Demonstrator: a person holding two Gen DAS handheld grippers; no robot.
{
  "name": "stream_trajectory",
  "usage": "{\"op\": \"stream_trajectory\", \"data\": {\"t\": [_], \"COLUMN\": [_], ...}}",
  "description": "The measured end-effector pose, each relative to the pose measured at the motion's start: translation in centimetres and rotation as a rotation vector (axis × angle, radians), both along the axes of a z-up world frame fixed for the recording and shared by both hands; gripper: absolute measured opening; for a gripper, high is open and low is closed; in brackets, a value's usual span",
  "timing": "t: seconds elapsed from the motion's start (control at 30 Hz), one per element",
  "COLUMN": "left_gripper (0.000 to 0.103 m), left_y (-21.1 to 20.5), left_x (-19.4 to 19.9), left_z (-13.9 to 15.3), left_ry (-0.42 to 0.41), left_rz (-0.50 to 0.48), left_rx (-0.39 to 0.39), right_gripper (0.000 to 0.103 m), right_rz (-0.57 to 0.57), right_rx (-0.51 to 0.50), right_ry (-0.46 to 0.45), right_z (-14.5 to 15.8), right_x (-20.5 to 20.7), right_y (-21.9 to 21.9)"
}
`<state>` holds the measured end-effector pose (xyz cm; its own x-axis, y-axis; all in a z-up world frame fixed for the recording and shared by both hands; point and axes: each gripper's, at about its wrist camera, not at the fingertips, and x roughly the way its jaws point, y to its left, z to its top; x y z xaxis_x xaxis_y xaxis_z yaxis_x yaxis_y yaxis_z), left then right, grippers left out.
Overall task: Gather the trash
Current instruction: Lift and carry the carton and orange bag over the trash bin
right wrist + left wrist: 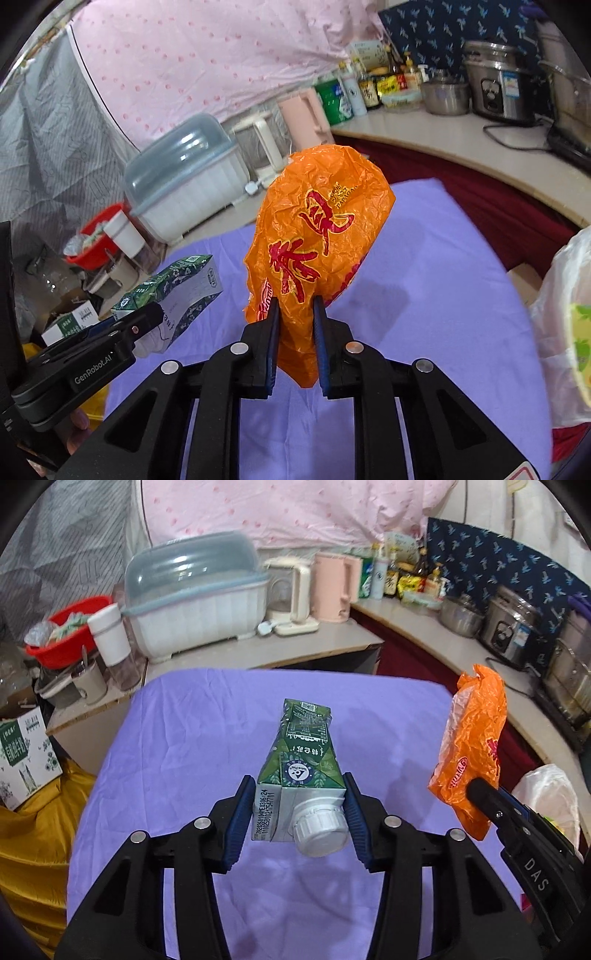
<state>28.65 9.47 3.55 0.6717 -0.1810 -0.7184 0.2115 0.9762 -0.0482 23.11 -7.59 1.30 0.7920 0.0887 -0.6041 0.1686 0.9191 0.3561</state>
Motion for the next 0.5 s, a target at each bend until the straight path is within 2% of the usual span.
{"op": "stream_trajectory", "data": {"t": [0.23, 0.5], "left_gripper": [0.045, 0.045], "left_y": [-3.9, -10.2], "left_x": [-4.9, -9.6], "left_z": [5.6, 9.7], "left_ry": [-0.104, -0.179], "left_rz": [-0.085, -0.202], "left_rx": [-0.026, -0.051], "right_gripper": [0.016, 0.016], "right_rz": [-0.047, -0.145], "right_rx": [-0.034, -0.048], "right_ry": [-0.105, -0.18], "right_z": [5.4, 8.6], "right_x": [-5.4, -11.3], "right_y": [-3.3, -8.4]}}
